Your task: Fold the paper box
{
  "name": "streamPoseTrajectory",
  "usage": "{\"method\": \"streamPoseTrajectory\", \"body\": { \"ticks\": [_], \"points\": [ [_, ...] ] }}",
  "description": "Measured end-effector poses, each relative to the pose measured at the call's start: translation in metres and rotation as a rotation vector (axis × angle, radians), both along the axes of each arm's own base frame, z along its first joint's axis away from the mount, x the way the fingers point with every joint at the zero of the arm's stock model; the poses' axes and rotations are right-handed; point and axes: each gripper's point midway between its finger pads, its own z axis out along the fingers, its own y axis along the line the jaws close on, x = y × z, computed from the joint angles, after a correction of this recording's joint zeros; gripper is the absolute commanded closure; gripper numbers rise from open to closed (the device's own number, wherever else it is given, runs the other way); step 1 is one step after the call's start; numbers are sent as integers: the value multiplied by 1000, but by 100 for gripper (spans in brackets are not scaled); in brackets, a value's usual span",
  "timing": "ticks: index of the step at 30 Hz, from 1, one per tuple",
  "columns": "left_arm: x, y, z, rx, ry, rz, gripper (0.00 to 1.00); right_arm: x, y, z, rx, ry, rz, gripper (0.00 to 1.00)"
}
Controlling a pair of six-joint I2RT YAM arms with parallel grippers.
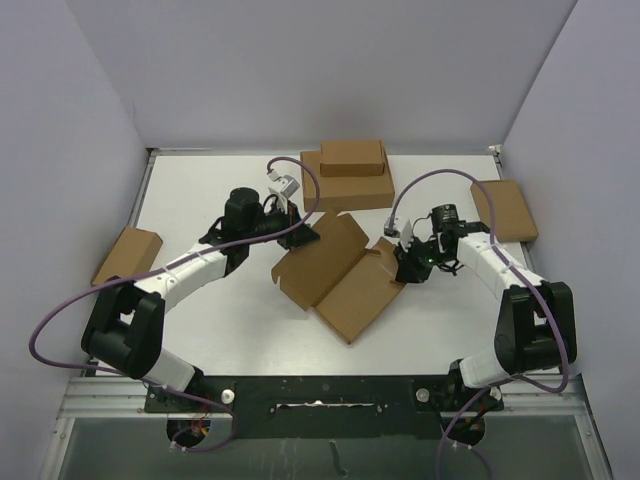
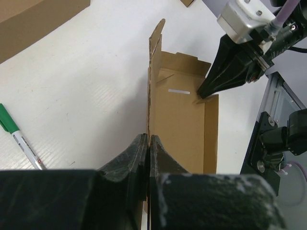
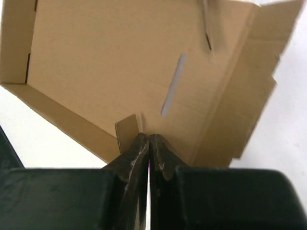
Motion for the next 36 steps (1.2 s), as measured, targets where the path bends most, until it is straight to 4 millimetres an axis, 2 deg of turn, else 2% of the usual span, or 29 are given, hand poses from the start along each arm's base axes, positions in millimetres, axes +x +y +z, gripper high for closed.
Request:
{"method": "streamPoseTrajectory", "body": {
  "ticks": [5,9,13,16,18,21,23,26,31,33,36],
  "points": [
    [-2,-1,1,-4,1,-12,100,-13,13,0,9,5,93,100],
    [0,-4,6,-8,-14,-35,100,-15,13,-1,9,10,106,100],
    [4,-11,13,-9,-50,-89,100,-16,15,6,42,18,104,89],
    [2,-15,15,3,-73,-150,100,-8,14,31,146,-24,58,82],
    [2,-18,19,11,-93,-188,100,0,4,60,231,-94,-6,69],
    [1,-19,27,18,-120,-224,100,13,-11,97,303,-199,-92,44],
    [2,-19,33,17,-142,-240,100,22,-20,110,327,-245,-144,37],
    [2,-20,39,14,-168,-258,100,35,-27,106,337,-212,-196,36],
    [1,-20,39,17,-170,-267,100,47,-29,67,344,-31,-264,40],
    [0,-20,39,19,-171,-269,100,46,-29,61,346,6,-277,45],
    [0,-20,39,20,-171,-270,100,45,-28,61,352,19,-281,60]
  ]
}}
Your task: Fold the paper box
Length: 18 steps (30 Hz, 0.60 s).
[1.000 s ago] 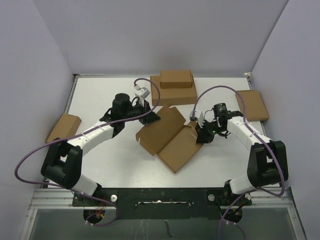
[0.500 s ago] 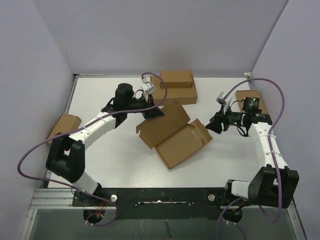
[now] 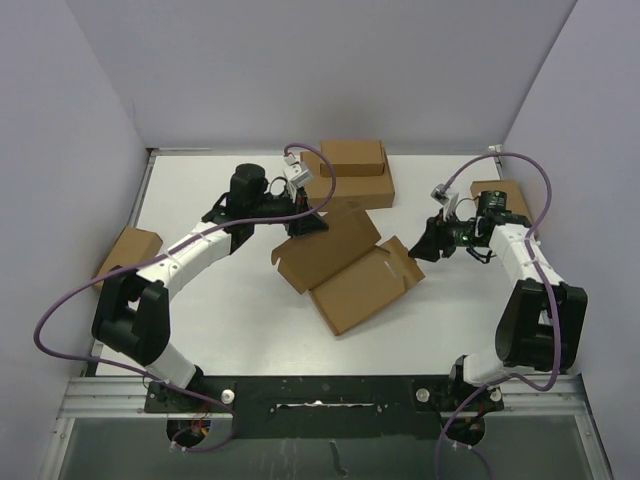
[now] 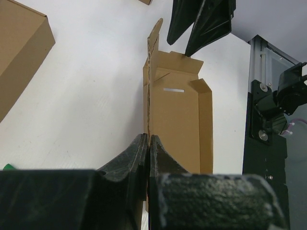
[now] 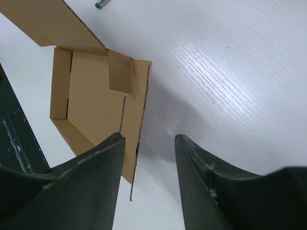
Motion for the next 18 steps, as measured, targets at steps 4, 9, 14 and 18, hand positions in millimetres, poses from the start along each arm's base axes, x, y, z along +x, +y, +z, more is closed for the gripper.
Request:
{"method": "streamPoseTrajectory", "body": {
  "ticks": [4,9,14,18],
  "points": [
    [0,0,0,0,0,1,100,-5,5,-3,5,26,15,67],
    [0,0,0,1,0,3,100,-9,12,-7,6,51,36,66],
    [1,0,0,1,0,5,100,-10,15,-10,-4,58,47,85],
    [1,0,0,0,11,14,100,-10,16,-11,-20,61,51,100]
  ]
}}
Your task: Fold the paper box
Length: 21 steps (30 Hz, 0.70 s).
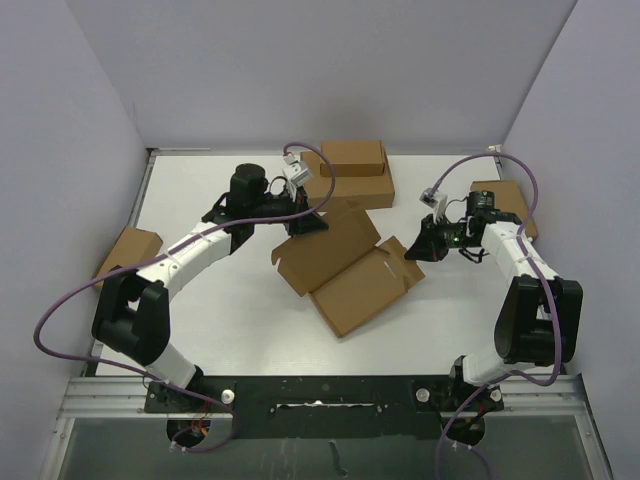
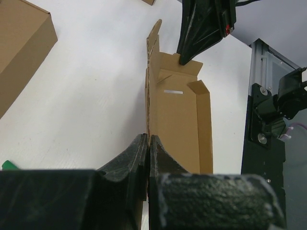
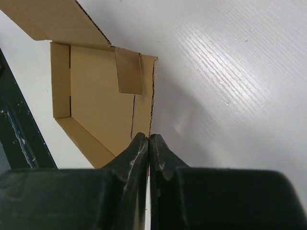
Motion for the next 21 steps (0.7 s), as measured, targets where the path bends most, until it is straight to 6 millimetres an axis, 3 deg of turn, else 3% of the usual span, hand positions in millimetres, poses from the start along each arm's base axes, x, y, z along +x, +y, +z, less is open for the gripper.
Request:
{"method": "streamPoseTrajectory", "body": {
  "ticks": [6,14,21],
  "points": [
    [8,1,1,1,43,69,100,5,-1,1,-38,-23,-12,100],
    [32,-3,10,-5,59,158,100,23,8,33,-129,-181,9,100],
    [51,-10,13,-10,65,193,100,30,12,37,-189,-230,22,100]
  ]
}}
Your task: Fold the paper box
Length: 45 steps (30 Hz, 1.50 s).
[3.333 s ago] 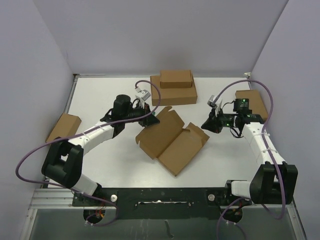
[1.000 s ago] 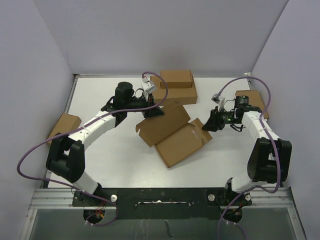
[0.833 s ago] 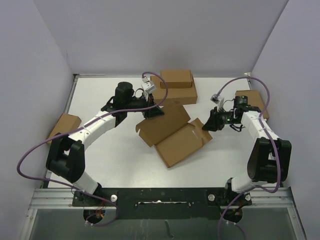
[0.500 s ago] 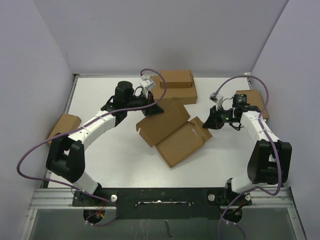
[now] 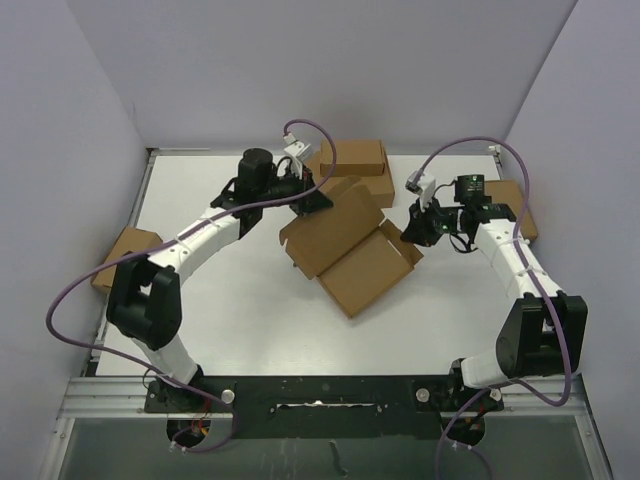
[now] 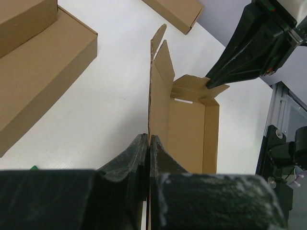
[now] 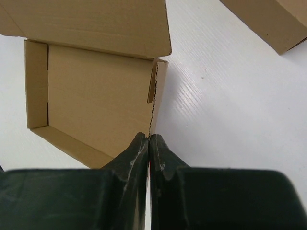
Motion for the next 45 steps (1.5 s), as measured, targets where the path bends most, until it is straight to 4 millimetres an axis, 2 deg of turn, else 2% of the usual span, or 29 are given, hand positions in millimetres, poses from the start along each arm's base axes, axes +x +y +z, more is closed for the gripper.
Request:
{"method": "streamPoseTrajectory", "body": {
  "ticks": [4,7,11,17,23,29,35,37,39,43,45],
  "points": [
    [3,-4,0,3,-17,-11,100,-2,4,-5,0,-3,15,100],
    [0,-8,-3,14,-46,-50,100,-8,7,-13,23,30,27,99],
    [1,-13,-7,29,-68,-90,100,-7,7,-26,72,100,21,98],
    [5,-19,-27,68,-12,-119,100,-8,8,-49,126,209,10,94],
    [8,-20,-51,110,62,-119,100,-10,8,-66,209,319,-2,85],
    [7,-20,-69,138,113,-123,100,-20,15,-83,317,467,7,66],
    [6,-19,-72,147,124,-124,100,-24,18,-68,444,509,22,49],
    [5,-18,-73,150,127,-123,100,-22,17,-63,474,513,21,50],
    [6,-18,-73,150,127,-123,100,-18,16,-62,504,523,15,56],
    [6,-18,-73,150,127,-123,100,-17,13,-71,542,582,-11,72],
    [6,-18,-73,150,128,-122,100,-17,10,-74,547,600,-28,84]
  ]
}}
